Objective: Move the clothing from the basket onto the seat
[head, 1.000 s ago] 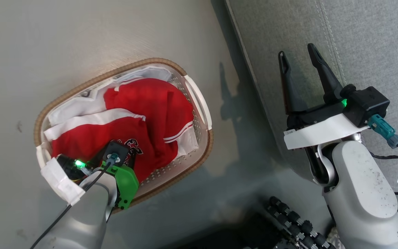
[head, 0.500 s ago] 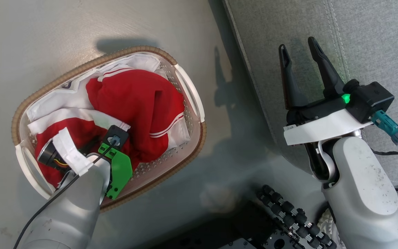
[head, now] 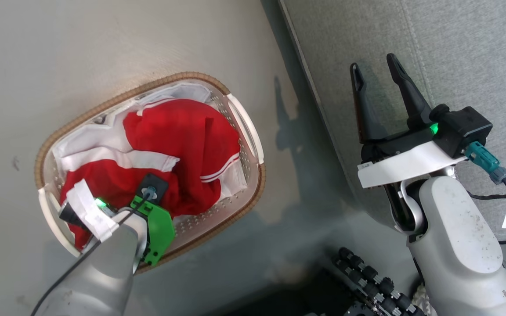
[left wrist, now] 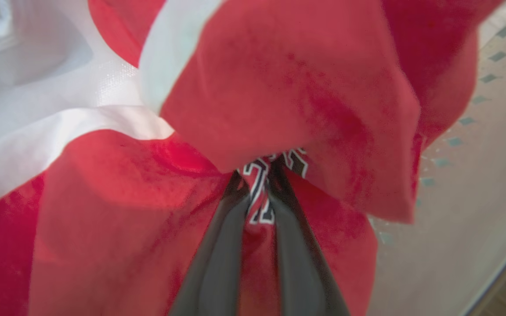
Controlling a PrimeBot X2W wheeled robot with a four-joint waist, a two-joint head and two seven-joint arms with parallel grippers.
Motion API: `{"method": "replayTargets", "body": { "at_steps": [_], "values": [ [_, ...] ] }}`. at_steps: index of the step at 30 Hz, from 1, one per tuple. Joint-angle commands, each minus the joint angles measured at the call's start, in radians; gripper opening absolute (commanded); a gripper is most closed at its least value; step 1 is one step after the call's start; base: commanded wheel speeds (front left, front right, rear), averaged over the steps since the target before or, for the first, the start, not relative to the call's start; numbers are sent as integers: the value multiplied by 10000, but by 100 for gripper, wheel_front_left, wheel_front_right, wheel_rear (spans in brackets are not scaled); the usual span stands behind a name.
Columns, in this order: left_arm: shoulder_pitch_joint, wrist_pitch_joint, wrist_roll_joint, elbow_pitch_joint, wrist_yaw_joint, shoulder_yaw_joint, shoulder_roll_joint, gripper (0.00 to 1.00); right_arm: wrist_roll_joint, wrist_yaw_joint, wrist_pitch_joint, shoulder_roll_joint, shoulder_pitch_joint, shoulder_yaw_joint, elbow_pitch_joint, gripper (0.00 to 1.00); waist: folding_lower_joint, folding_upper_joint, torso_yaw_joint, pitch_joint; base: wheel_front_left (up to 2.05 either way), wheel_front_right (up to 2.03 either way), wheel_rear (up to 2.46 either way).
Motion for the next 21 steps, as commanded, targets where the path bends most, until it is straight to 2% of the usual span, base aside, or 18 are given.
{"method": "replayTargets", "body": {
  "at_steps": [1,6,11,21],
  "values": [
    [210,-258,-168,0,-45,28,-43,0,-67,-6,-44,-24,162,12,68,100,0,-1,191,-538,0,0,0],
    [607,-1245,-496,-77,-86,120,-267,0,-186,-7,-44,-28,382,10,247,100,0,-1,549,-1383,0,0,0],
    [1097,-1628,-856,-557,-159,129,-393,0,-302,-7,-44,-29,669,1,443,100,0,-1,1040,-2270,0,0,0],
    [2756,-1664,-1736,-3640,-252,528,-442,0,-509,-7,-44,-135,1493,-108,847,100,0,-1,2028,-4006,0,0,0]
  ]
}}
